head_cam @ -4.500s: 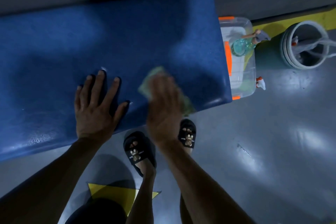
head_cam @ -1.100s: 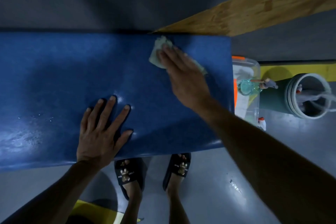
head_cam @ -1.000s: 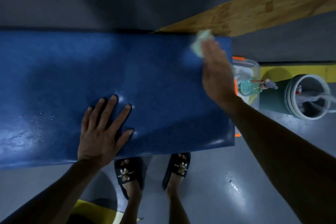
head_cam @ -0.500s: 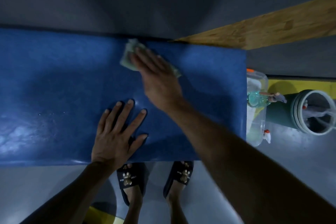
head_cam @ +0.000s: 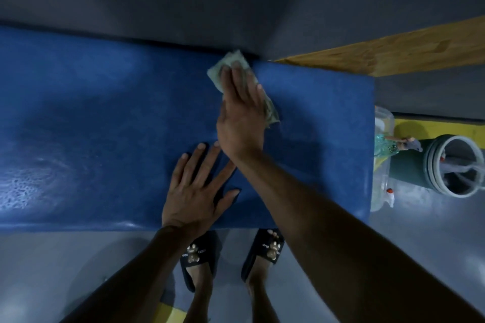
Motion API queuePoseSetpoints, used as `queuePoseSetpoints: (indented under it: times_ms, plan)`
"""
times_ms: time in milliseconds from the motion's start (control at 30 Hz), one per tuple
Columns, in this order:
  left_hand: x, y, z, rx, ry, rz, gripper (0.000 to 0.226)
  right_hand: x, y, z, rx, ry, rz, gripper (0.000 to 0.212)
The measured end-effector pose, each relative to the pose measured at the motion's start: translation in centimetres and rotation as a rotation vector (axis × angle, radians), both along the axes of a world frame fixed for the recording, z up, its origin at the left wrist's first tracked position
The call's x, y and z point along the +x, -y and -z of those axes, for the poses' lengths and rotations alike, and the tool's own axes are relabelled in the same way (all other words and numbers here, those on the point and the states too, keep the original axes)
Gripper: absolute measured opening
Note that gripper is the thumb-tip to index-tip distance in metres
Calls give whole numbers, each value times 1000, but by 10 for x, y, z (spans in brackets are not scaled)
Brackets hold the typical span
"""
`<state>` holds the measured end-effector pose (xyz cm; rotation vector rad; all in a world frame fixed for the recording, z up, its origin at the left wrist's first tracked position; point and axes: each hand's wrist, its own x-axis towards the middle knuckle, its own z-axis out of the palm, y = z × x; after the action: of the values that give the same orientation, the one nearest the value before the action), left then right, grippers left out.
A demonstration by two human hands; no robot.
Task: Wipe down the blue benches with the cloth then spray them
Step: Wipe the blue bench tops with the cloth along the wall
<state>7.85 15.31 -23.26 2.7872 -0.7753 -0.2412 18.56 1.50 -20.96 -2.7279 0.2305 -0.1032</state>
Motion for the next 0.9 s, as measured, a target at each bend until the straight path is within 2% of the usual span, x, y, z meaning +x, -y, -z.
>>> queuePoseSetpoints:
  times_ms: [67, 133, 167, 267, 333, 400, 467, 500, 567, 633, 700, 767, 900]
  plan:
    - [0, 0, 0, 5, 3, -7, 64, -1, 40, 1, -44, -23, -295, 54]
    - [0, 1, 0, -6, 17, -18, 65, -14, 104, 3, -111, -22, -385, 50]
    - [0, 1, 0, -11, 21, -22, 65, -25, 138, 3, -123, -6, -301, 47]
    - [-1, 0, -1, -2, 21, -21, 65, -57, 194, -6, -71, -59, 168, 51]
    - [-1, 1, 1, 11, 17, -14, 66, -50, 177, -4, -39, -129, 459, 57]
    - [-1, 1, 2, 27, 21, -21, 67, -28, 132, 3, -78, -110, 626, 62]
    - [-1, 1, 2, 30, 25, -19, 67, -7, 74, 7, -126, 28, 534, 59]
    - [-1, 1, 2, 28, 27, -13, 65, 1, 45, 9, -133, 67, 387, 57]
    - [-1, 1, 2, 20, 29, -15, 60, 8, -2, 6, -105, -5, 17, 57]
    - [-2, 2, 1, 20, 38, -18, 60, 11, -2, -1, -58, -41, -269, 56]
    - [-1, 2, -1, 26, 50, -22, 63, 10, 42, 0, -89, -21, -446, 53]
    - [0, 2, -4, 32, 39, -22, 64, -4, 110, 4, -148, -63, -440, 56]
    - [-1, 4, -9, 48, 2, -18, 65, -46, 205, -5, -107, -119, -39, 54]
